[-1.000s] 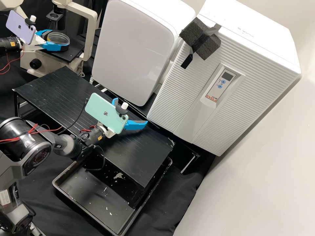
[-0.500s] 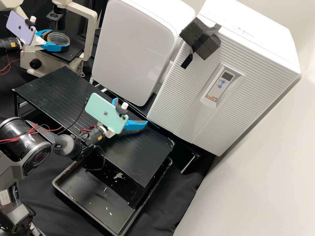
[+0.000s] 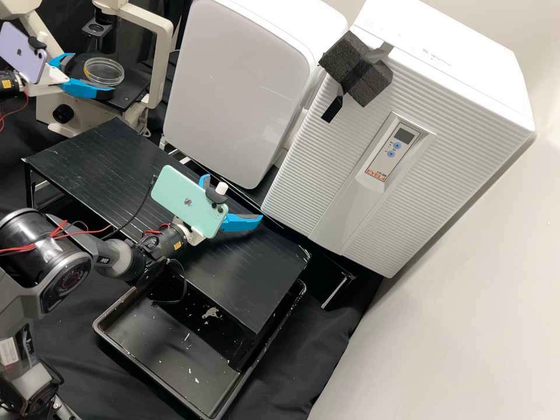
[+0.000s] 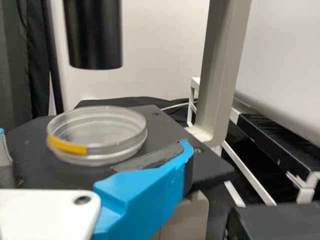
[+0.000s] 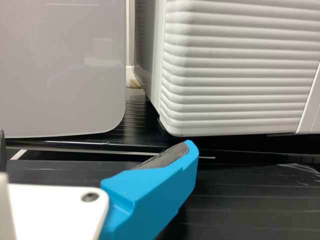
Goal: Place the petri dish on the microscope
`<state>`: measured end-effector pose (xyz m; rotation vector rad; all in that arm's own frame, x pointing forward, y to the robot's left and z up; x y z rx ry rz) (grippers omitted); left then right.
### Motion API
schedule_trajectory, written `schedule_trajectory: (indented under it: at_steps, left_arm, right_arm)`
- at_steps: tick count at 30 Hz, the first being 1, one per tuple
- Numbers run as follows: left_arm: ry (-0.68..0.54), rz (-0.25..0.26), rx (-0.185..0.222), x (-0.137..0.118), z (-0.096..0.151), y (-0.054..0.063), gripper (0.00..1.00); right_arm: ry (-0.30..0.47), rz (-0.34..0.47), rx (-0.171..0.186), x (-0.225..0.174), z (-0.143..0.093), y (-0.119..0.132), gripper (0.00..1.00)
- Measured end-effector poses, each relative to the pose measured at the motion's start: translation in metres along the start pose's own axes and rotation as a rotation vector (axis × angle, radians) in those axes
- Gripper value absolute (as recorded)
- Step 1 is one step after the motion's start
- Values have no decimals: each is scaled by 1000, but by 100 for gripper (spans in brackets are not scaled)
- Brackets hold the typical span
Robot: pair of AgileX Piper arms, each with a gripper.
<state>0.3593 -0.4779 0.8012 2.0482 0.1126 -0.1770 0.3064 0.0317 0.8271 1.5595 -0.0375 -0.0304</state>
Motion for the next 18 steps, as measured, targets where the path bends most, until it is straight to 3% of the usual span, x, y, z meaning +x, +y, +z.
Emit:
schedule_trajectory:
  at_steps: [4,9,11,12,16,18]
  left_arm:
    - [23,3,-21,-26,3,-7,100]
    - [89,26,10,-67,17,-22,100]
    - [99,69,43,-85,25,-28,100]
    - [100,73,47,-90,27,-30,100]
    - [90,170,52,-114,33,-39,100]
    - [81,187,55,-120,34,-42,100]
  right_arm:
    - [0,0,0,0,0,0,100]
    - [0,0,0,0,0,0,100]
    - [0,0,0,0,0,0,100]
    - [0,0,0,0,0,0,100]
    - [0,0,0,0,0,0,100]
    - [0,0,0,0,0,0,100]
